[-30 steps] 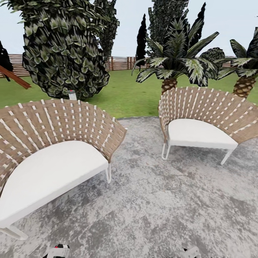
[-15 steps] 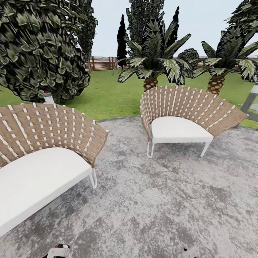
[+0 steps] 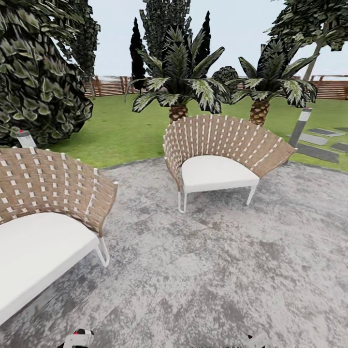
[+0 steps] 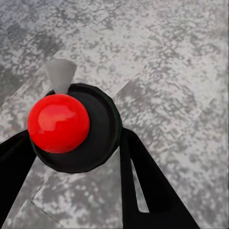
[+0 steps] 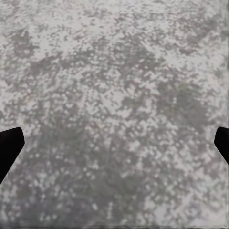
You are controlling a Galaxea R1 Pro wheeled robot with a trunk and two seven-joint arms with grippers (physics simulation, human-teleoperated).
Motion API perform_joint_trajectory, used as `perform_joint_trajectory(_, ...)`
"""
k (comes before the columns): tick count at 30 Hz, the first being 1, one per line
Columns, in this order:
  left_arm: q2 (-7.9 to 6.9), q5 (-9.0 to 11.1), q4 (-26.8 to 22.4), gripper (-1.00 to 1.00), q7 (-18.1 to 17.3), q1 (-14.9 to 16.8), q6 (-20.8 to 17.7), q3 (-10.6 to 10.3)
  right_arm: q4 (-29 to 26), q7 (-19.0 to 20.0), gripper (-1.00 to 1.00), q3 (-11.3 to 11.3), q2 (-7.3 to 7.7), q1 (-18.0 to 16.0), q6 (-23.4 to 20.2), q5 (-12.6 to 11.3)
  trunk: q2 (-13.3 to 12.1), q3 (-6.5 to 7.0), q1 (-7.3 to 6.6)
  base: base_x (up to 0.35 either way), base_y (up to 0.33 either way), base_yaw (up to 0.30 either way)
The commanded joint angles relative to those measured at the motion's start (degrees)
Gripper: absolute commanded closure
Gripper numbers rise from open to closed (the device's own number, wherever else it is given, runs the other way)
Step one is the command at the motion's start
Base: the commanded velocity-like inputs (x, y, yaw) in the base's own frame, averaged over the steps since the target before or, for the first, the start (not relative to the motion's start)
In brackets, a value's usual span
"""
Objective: In the garden, pick up the pesticide atomizer on the floor and spray pesticide onto both trees until each tree trunk is fully covered.
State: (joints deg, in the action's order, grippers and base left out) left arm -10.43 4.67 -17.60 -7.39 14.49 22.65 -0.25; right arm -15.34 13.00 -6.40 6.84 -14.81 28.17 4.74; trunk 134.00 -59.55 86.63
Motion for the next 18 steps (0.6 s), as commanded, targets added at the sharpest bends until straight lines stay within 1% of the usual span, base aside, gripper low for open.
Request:
perform_joint_trajectory(1, -0.02, 0.5, 0.0, 1.00, -0.4, 0.0, 0.1, 0.0, 0.0, -0.2, -1.00, -0.1, 0.02, 0.0, 0.2, 0.4, 0.0, -0.05, -0.01, 0.001, 0.000, -0.300)
perform_joint_trajectory(8, -0.02, 0.5, 0.0, 1.00, -0.4, 0.0, 0.0, 0.0, 0.0, -0.2, -1.00, -0.1, 0.02, 0.0, 0.2, 0.4, 0.0, -0.05, -0.01, 0.022, 0.000, -0.300)
perform_joint_trajectory(15, -0.02, 0.5, 0.0, 1.00, -0.3, 0.0, 0.0, 0.1, 0.0, -0.2, -1.00, -0.1, 0.02, 0.0, 0.2, 0.4, 0.0, -0.05, -0.01, 0.274, 0.054, -0.300)
perform_joint_trajectory(18, -0.02, 0.5, 0.0, 1.00, -0.3, 0.0, 0.0, 0.1, 0.0, -0.2, -1.00, -0.1, 0.02, 0.0, 0.2, 0.4, 0.0, -0.05, -0.01, 0.101, 0.022, -0.300)
